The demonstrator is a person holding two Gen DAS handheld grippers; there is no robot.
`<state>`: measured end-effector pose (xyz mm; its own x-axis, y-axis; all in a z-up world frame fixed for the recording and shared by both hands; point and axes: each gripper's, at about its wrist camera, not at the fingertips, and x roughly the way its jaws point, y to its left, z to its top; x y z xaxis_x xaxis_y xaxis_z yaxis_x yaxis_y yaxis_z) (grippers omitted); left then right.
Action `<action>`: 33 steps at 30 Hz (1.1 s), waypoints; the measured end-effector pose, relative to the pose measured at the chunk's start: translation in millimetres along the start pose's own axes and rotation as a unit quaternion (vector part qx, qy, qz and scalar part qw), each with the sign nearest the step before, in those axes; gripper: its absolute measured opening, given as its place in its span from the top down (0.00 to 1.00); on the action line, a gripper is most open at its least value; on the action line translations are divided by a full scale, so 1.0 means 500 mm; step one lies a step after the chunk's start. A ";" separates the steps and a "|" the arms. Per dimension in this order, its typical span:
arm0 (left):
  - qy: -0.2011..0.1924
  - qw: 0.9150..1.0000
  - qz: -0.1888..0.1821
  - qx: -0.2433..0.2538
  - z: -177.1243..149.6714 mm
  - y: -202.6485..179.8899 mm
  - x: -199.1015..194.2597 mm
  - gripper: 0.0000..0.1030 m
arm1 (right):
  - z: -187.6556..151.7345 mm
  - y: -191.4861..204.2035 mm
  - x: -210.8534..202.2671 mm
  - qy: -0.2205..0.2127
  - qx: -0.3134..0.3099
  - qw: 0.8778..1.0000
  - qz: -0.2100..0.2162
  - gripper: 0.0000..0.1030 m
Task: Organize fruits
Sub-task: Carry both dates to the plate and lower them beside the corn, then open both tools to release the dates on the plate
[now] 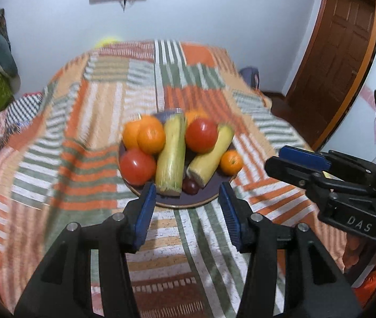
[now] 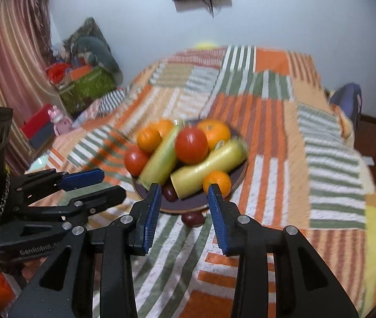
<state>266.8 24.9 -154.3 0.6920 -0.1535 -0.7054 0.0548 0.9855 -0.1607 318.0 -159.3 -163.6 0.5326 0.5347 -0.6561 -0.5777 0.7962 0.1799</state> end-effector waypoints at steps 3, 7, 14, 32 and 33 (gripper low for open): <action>-0.020 1.000 0.005 0.001 0.004 0.001 -0.049 0.52 | 0.004 0.010 -0.038 -0.022 -0.010 1.000 -0.014 0.59; -0.022 1.000 0.013 0.000 -0.006 0.010 -0.073 0.52 | -0.011 0.015 -0.032 -0.012 -0.013 1.000 -0.023 0.58; 0.008 1.000 0.015 -0.008 -0.038 0.039 -0.034 0.52 | -0.059 0.012 0.084 0.067 -0.022 0.997 -0.027 0.58; 0.030 0.999 0.008 -0.020 -0.067 0.082 0.039 0.52 | -0.063 0.004 0.156 0.092 -0.030 0.995 -0.029 0.77; 0.030 0.999 0.008 -0.020 -0.067 0.083 0.040 0.52 | -0.058 0.004 0.156 0.089 -0.029 0.995 -0.026 0.77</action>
<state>258.8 60.4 -198.2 0.6481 -0.1430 -0.7480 0.0139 0.9843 -0.1761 340.3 -124.5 -235.8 0.4479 0.4303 -0.7838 -0.5895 0.8012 0.1030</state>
